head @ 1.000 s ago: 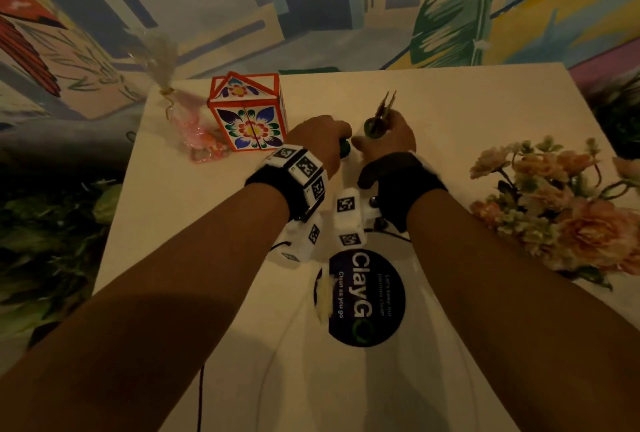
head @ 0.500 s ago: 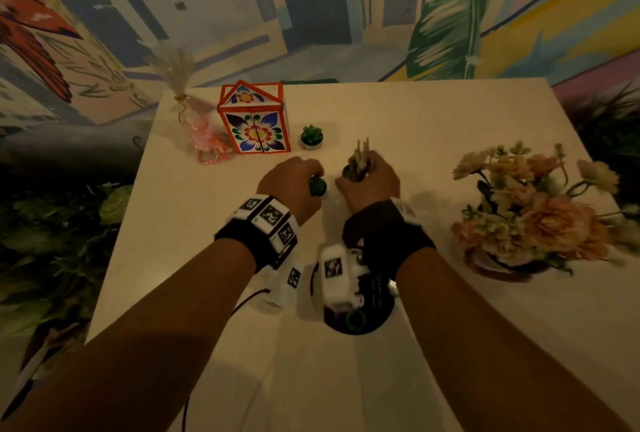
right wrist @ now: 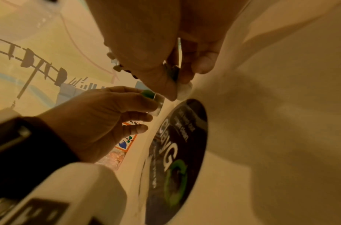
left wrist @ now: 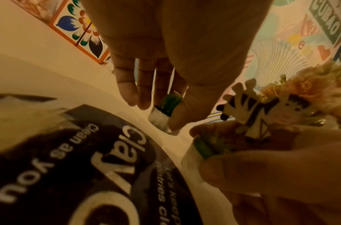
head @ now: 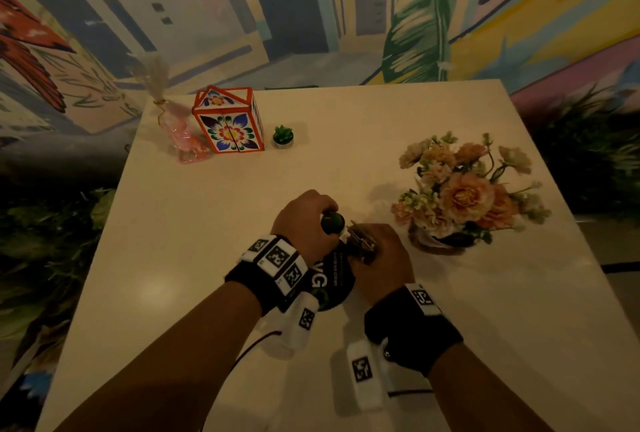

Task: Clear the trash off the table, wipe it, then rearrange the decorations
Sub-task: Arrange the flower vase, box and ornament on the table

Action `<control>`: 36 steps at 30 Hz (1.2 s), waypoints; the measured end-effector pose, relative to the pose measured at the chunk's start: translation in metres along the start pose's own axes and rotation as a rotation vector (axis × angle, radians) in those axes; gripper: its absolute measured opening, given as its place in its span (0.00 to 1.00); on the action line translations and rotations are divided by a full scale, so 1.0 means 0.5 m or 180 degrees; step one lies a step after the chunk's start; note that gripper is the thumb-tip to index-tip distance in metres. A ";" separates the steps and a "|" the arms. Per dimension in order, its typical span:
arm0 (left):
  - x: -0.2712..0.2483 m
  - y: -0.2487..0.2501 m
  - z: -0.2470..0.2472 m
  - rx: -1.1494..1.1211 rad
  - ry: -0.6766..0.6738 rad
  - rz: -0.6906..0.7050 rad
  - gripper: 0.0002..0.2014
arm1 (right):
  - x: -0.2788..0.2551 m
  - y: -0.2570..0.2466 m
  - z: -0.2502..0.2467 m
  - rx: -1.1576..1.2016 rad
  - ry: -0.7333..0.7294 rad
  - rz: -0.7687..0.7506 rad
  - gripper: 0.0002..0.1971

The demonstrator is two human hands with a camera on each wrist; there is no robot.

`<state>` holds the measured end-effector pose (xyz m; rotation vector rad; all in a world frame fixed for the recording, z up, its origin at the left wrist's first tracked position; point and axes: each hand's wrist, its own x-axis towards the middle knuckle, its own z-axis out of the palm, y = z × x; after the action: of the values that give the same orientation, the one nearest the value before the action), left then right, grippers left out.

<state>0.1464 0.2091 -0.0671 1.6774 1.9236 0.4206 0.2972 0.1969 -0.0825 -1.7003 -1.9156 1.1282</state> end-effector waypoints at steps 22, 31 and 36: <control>-0.042 0.001 0.058 0.0131 0.0270 -0.0205 0.20 | 0.045 0.029 0.000 0.0358 0.0044 0.0349 0.20; -0.039 0.001 0.062 0.0092 0.0323 -0.0149 0.21 | 0.047 0.033 0.007 0.0245 0.0169 0.0542 0.26; -0.040 0.000 0.066 0.0054 0.0366 -0.0130 0.21 | 0.037 0.031 0.003 0.0324 0.0135 0.0519 0.22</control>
<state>0.1672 0.1859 -0.0899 1.6537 2.0458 0.4960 0.3025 0.2134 -0.0993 -1.8354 -1.6896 1.2157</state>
